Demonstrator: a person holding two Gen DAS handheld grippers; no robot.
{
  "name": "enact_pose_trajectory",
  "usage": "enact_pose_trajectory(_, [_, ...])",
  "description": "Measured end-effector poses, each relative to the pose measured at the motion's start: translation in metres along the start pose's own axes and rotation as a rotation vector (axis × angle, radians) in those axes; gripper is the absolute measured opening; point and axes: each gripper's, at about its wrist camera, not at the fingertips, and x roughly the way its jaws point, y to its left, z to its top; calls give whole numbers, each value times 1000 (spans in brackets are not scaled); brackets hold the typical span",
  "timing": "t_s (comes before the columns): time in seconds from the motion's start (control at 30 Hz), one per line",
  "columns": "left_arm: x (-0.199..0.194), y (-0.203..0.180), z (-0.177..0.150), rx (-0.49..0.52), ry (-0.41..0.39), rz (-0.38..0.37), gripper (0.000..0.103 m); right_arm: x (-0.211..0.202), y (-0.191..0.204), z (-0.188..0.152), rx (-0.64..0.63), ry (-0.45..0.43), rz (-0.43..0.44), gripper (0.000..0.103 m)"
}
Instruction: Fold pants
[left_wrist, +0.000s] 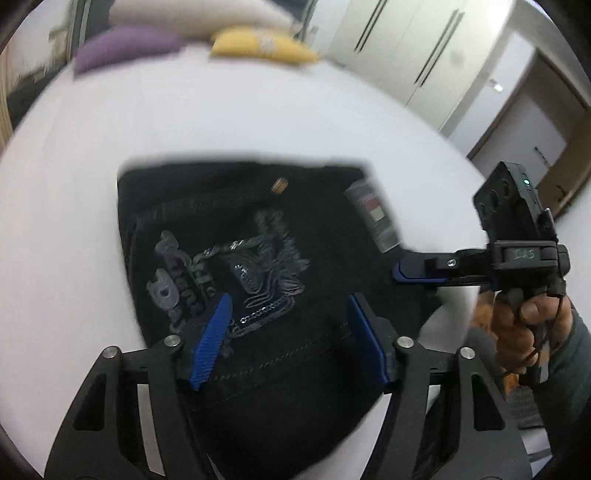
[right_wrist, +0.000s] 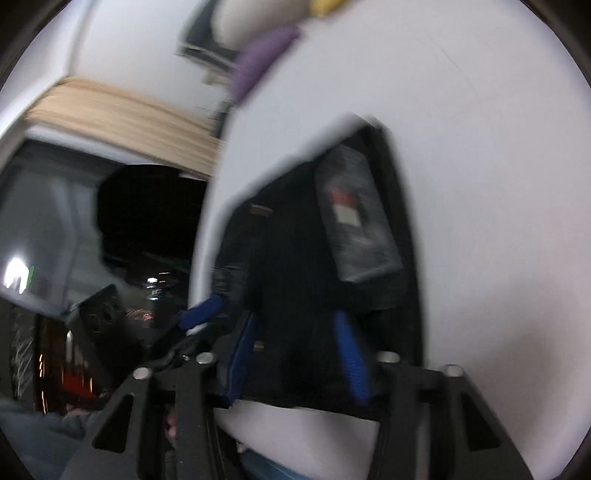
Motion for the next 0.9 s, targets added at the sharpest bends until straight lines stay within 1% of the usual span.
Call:
enact_pose_trajectory(0.03, [4, 3, -2, 3, -3, -6, 60, 0, -6, -3, 3, -14, -36, 0])
enact_pose_trajectory(0.07, [4, 3, -2, 14, -10, -6, 60, -2, -12, -4, 31, -21, -3, 0])
enact_pose_trajectory(0.1, [1, 3, 1, 17, -10, -9, 60, -4, -14, -5, 44, -26, 7, 0])
enact_pose_trajectory(0.17, [-9, 8, 7, 3, -29, -37, 59, -5, -7, -7, 6, -26, -30, 0])
enact_pose_trajectory(0.2, [-12, 16, 17, -5, -55, -25, 59, -4, -4, -6, -9, -24, -48, 0])
enact_pose_trajectory(0.23, [-17, 19, 20, -15, -72, -13, 59, -4, -2, -5, -14, -20, -61, 0])
enact_pose_trajectory(0.3, [-13, 41, 46, -70, -92, 0, 59, -4, 0, -5, -9, -17, -66, 0])
enact_pose_trajectory(0.33, [-8, 54, 57, -97, -92, 0, 59, -3, -1, -4, -6, -18, -65, 0])
enact_pose_trajectory(0.37, [1, 63, 66, -111, -75, 2, 59, -3, -2, -3, -2, -20, -63, 0])
enact_pose_trajectory(0.4, [14, 70, 72, -111, -42, 8, 53, -4, -2, -5, 1, -22, -60, 0])
enact_pose_trajectory(0.43, [30, 77, 73, -99, -14, 31, 50, -5, -2, -6, 7, -25, -57, 0])
enact_pose_trajectory(0.47, [41, 81, 72, -87, 9, 39, 46, -4, -2, -5, 13, -29, -57, 0])
enact_pose_trajectory(0.5, [48, 82, 69, -73, 11, 44, 46, -3, 3, -10, 13, -32, -62, 0])
enact_pose_trajectory(0.57, [48, 74, 66, -27, -24, 91, 46, -5, -1, -15, 8, -37, -74, 0])
enact_pose_trajectory(0.63, [36, 63, 63, -13, -40, 134, 46, -9, 0, -17, 6, -39, -82, 0])
enact_pose_trajectory(0.7, [17, 45, 53, 57, -74, 138, 46, -10, 6, -17, -6, -42, -101, 0])
enact_pose_trajectory(0.73, [9, 34, 44, 97, -75, 143, 47, -10, 10, -18, -21, -43, -118, 0])
enact_pose_trajectory(0.8, [3, 17, 19, 172, -46, 151, 47, -10, 14, -19, -32, -47, -134, 0])
enact_pose_trajectory(0.83, [5, 9, 3, 231, -36, 176, 47, -10, 14, -20, -34, -51, -135, 0])
enact_pose_trajectory(0.87, [6, 1, -12, 291, -55, 220, 47, -10, 13, -21, -31, -56, -132, 0])
enact_pose_trajectory(0.9, [8, -6, -28, 347, -96, 264, 47, -9, 11, -21, -23, -59, -126, 0])
